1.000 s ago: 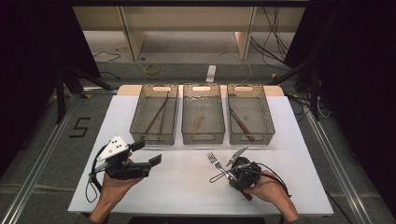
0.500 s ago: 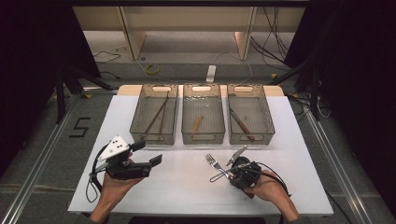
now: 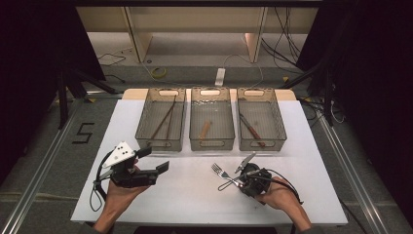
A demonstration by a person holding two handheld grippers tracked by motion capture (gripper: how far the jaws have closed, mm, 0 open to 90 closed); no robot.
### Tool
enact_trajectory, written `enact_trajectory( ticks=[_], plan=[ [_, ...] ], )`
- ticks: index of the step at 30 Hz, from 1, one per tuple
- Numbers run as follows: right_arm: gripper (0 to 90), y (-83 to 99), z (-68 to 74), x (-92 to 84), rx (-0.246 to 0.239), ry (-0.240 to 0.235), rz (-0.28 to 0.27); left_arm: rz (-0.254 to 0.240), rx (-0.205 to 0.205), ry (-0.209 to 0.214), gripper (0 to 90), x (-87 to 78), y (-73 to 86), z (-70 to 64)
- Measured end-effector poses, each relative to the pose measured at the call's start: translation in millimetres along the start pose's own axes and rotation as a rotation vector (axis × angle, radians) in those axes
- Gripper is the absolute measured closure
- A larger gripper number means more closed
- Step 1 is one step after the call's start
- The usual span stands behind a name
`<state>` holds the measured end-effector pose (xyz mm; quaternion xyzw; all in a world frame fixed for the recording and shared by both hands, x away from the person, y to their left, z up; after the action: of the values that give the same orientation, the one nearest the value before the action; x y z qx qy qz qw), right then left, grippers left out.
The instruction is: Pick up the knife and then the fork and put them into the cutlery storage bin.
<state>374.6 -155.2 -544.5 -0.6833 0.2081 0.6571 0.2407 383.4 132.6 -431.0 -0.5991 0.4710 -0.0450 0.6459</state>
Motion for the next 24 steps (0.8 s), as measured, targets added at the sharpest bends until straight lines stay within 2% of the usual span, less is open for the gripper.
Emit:
enact_trajectory(
  ticks=[8,21,23,24],
  plan=[
    [77.4,0.6,1.3,-1.7,-0.018,-0.007,0.003,0.000,0.000,-0.002,15.4,0.0,0.0,0.0],
    [77.5,2.3,-3.2,-13.0,-0.014,-0.037,-0.055,-0.005,-0.005,-0.004,15.4,-0.5,-0.3,0.7],
    [77.5,1.4,-2.9,-14.9,-0.016,-0.057,-0.075,-0.006,-0.006,-0.006,15.5,-0.6,-0.5,1.2],
    [77.5,0.7,-2.1,-15.9,-0.017,-0.087,-0.093,-0.005,-0.006,-0.006,15.4,-0.5,-0.5,1.3]
  ],
)
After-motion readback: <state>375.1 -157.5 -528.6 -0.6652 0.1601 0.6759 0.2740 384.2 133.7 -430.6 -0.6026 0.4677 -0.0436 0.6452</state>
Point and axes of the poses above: each handheld gripper's, and its own axes: x roughly forward along the jaws, y roughly out of its underside, z roughly to its left, the point moved 9 cm from there along x, roughly forward along the jaws, and after that the axes turned 14 degrees about z, right-handed, at the moved point
